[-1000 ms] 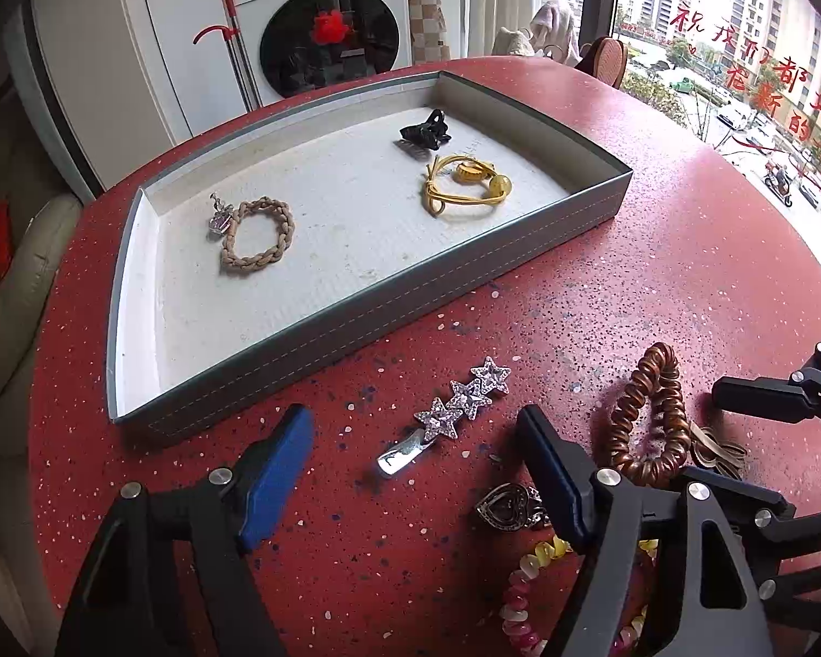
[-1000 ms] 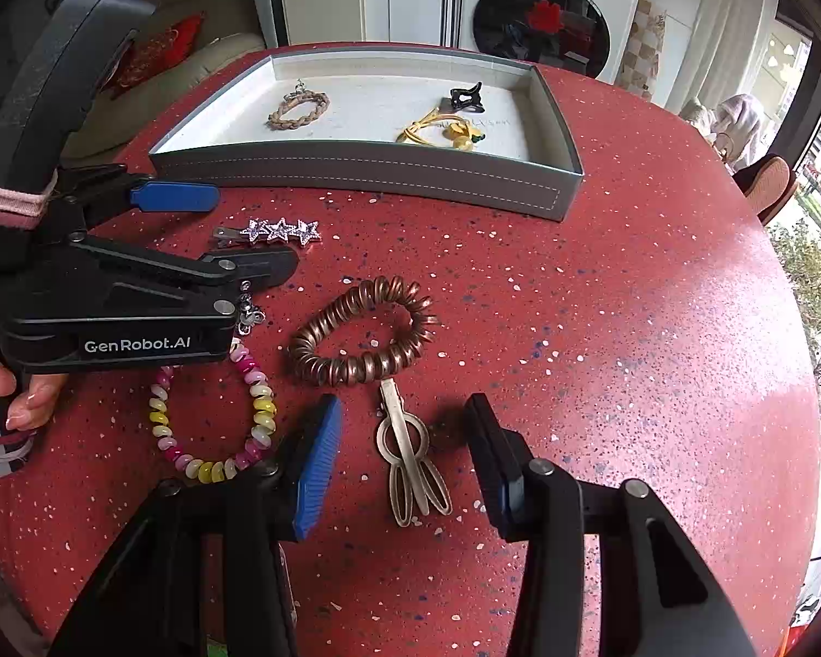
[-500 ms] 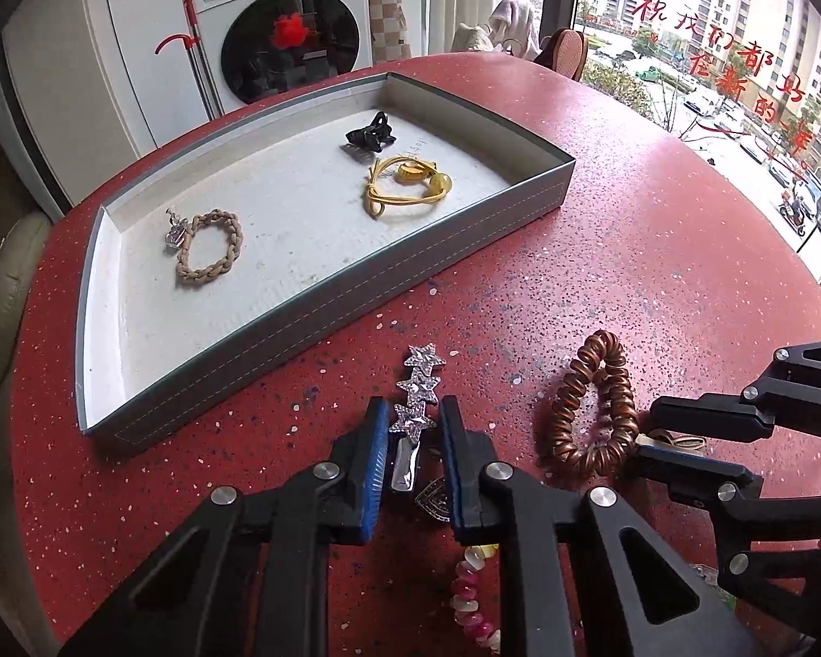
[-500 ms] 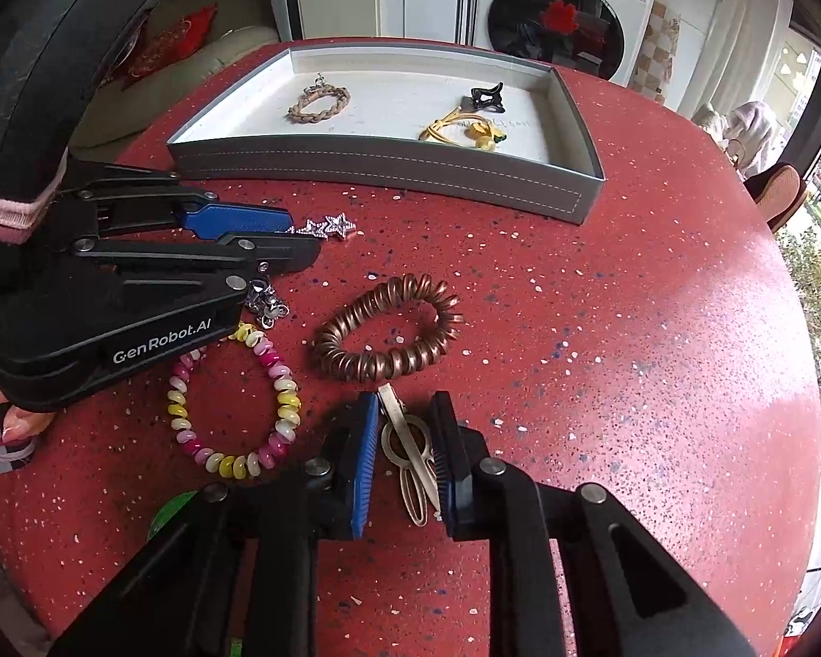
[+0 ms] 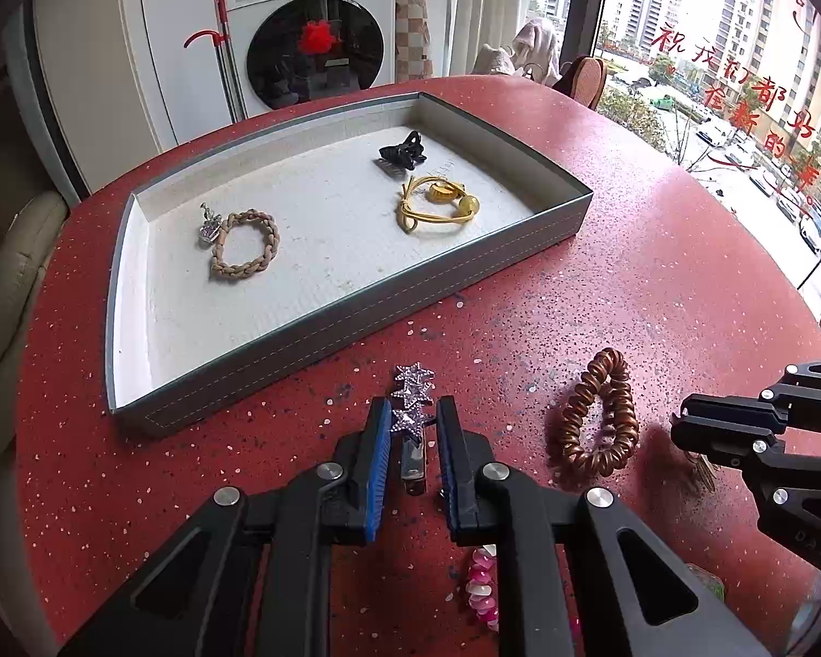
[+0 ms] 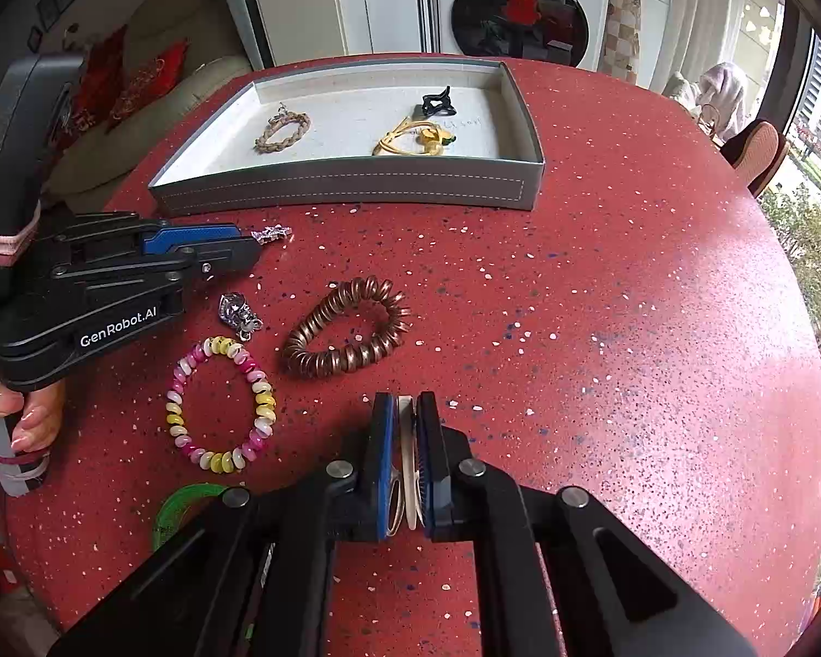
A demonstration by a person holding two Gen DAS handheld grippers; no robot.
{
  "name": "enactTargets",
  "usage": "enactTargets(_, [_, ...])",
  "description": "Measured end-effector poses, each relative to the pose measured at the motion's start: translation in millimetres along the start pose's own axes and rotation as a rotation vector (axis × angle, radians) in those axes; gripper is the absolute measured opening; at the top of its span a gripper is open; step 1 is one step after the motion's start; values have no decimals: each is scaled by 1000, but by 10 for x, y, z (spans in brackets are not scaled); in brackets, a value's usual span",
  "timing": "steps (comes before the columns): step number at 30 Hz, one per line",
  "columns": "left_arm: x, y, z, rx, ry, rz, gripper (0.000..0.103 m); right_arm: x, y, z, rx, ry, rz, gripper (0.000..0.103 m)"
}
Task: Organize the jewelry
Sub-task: 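Grasp the silver star hairpin with the left tool while the right tool grasps the beige hair clip, then carry the star hairpin and beige clip over the white tray with both tools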
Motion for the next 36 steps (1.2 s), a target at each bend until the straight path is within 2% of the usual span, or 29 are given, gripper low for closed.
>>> enactTargets(9, [-23,-101,-164,-13,33,-35,36,82,112,-141,64,49,78,9])
enactTargets(15, [-23,-213,-203,-29,32,-84,35,129,87,-200,75,67,82,9])
enactTargets(24, [96,-308,-459,-37,85,-115,35,295,57,-342,118,110,94,9])
enactTargets(30, [307,-425,-610,-38,134,-144,35,617,59,-410,159,142,99,9])
enactTargets(36, [554,-619,-566,-1,157,-178,35,1064,58,-389,197,171,101,9])
Point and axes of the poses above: each gripper's, at about its wrist camera, not at the fingertips, and z roughly the way its jaws point, y to its right, x to its top, the point moved 4 cm from there along z, roughly the way its jaws point, and after that the axes turned 10 degrees about x, right-handed, at the moved point
